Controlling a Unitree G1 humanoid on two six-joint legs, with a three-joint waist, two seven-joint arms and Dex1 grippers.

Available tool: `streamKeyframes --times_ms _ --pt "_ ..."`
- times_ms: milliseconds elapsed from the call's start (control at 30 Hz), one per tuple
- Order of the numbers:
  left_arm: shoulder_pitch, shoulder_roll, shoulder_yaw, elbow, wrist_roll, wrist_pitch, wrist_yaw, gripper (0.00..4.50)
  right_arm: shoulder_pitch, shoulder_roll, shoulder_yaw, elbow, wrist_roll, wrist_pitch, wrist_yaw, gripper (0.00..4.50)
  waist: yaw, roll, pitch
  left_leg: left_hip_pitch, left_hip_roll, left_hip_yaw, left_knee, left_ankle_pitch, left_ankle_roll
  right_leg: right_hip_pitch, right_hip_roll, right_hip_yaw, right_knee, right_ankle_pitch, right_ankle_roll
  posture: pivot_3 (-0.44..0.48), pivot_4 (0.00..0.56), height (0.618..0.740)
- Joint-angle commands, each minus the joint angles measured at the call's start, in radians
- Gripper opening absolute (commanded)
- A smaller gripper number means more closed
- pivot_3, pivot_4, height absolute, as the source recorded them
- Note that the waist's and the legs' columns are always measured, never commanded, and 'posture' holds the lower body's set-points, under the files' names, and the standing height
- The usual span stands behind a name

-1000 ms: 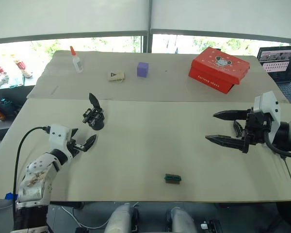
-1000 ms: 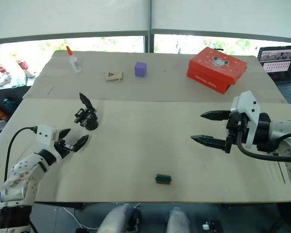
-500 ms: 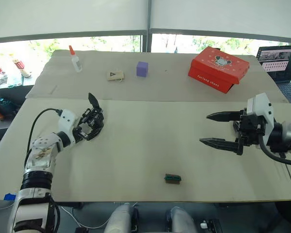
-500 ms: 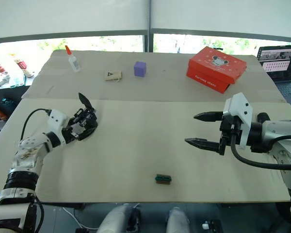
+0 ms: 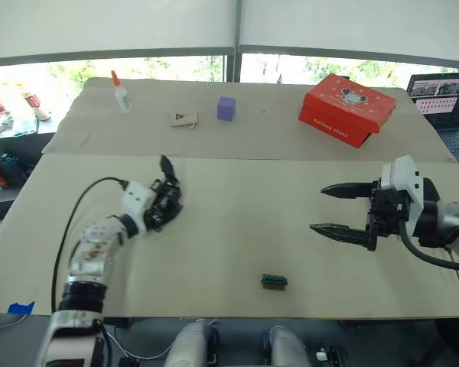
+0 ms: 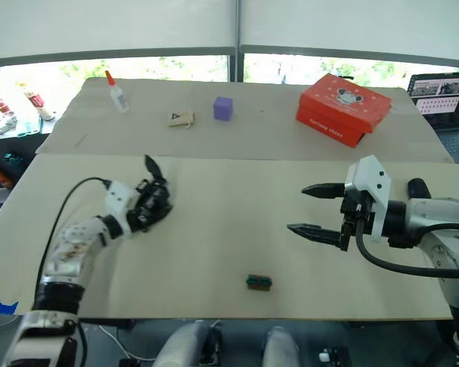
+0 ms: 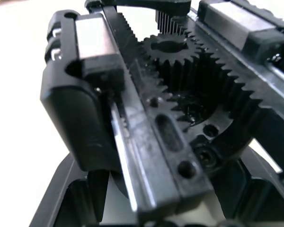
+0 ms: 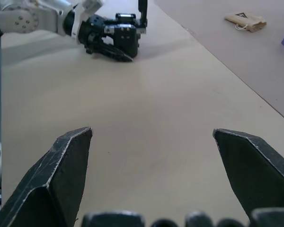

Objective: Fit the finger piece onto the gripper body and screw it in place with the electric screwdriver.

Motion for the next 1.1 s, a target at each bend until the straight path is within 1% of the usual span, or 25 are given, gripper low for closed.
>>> streamKeyframes --times_ms 33,200,400,467,600,733,800,833,867,900,1000,1100 --pt "-0.024 -0.079 -0.076 -0.16 0.056 0.05 0.126 2.39 0.005 0.019 0.014 -0.046 -0.005 -0.027 -0.015 4.5 0.001 -0.001 0.0 0.0 0.0 0.0 0.001 0.0 0.0 -0.001 0.0 0.0 0.0 0.0 0.0 0.0 0.15 0.74" --pt "-0.052 -0.221 -0.182 -0.2 0.101 0.106 0.223 2.39 0.02 0.031 0.027 -0.058 -0.006 -0.025 -0.022 4.5 -0.005 -0.001 0.0 -0.001 0.0 0.0 0.0 0.0 0.0 -0.002 0.001 0.001 0.0 0.0 0.0 0.0 0.15 0.74" --pt "-0.073 -0.325 -0.308 -0.181 0.137 0.146 0.245 2.39 0.047 0.016 0.017 -0.082 0.01 -0.007 -0.02 4.5 -0.004 -0.001 0.001 -0.001 0.0 0.0 0.0 0.0 0.0 -0.001 0.001 0.001 0.0 0.0 0.0 0.0 0.15 0.74" --pt "-0.079 -0.345 -0.335 -0.172 0.157 0.147 0.26 2.39 0.053 0.014 0.014 -0.09 0.015 -0.001 -0.022 4.5 -0.003 -0.001 0.001 -0.001 0.0 0.0 0.0 0.0 0.0 -0.001 0.001 0.001 -0.001 0.0 0.0 0.0 0.15 0.74" --pt "-0.074 -0.351 -0.381 -0.143 0.202 0.113 0.273 2.39 0.069 0.014 0.009 -0.099 0.016 0.004 -0.027 4.5 -0.004 -0.001 0.001 -0.001 0.001 0.0 0.0 0.0 0.001 -0.002 0.0 0.001 -0.002 0.0 0.0 0.0 0.15 0.74" --pt "-0.068 -0.352 -0.381 -0.11 0.214 0.099 0.284 2.39 0.078 0.019 0.011 -0.108 0.015 0.002 -0.039 4.5 -0.004 -0.001 0.001 -0.001 0.001 0.0 0.0 0.0 0.001 -0.002 0.0 0.002 -0.002 0.0 0.0 0.0 0.15 0.74" --pt "-0.063 -0.349 -0.357 -0.106 0.187 0.104 0.263 3.43 0.077 0.024 0.012 -0.106 0.013 -0.001 -0.048 4.5 -0.003 -0.001 0.001 -0.001 0.001 0.0 0.0 0.0 0.001 -0.002 0.0 0.002 -0.002 0.0 0.0 0.0 0.15 0.74" --pt "-0.06 -0.341 -0.348 -0.114 0.166 0.103 0.237 3.8 0.076 0.026 0.012 -0.106 0.013 -0.002 -0.051 4.5 -0.003 -0.001 0.001 -0.001 0.001 0.0 0.0 0.0 0.001 -0.002 0.0 0.002 -0.002 0.0 0.0 0.0 0.15 0.74" --pt "-0.058 -0.329 -0.34 -0.124 0.148 0.102 0.211 4.27 0.076 0.027 0.014 -0.106 0.012 -0.003 -0.053 4.5 -0.003 -0.001 0.001 0.0 0.001 0.0 0.0 0.0 0.001 -0.002 -0.001 0.002 -0.002 0.0 0.0 0.0 0.15 0.74" --pt "-0.058 -0.319 -0.334 -0.132 0.136 0.104 0.19 4.44 0.076 0.028 0.015 -0.105 0.011 -0.005 -0.055 4.5 -0.003 -0.001 0.001 0.0 0.001 0.0 0.0 0.0 0.001 -0.002 -0.001 0.002 -0.002 0.0 0.0 0.0 0.15 0.74" --pt "-0.06 -0.239 -0.31 -0.168 0.07 0.125 0.06 4.44 0.07 0.028 0.019 -0.099 0.006 -0.013 -0.059 4.5 -0.005 -0.001 0.001 0.0 0.001 0.0 0.0 0.0 0.001 -0.002 -0.001 0.002 -0.002 0.0 0.0 0.0 0.15 0.74" --pt "-0.079 -0.128 -0.286 -0.165 0.014 0.112 -0.08 4.44 0.061 0.027 0.02 -0.088 -0.001 -0.022 -0.06 4.5 -0.007 -0.001 0.001 0.0 0.001 0.0 0.0 0.0 0.001 -0.002 -0.001 0.002 -0.002 0.0 -0.001 0.0 0.15 0.74"
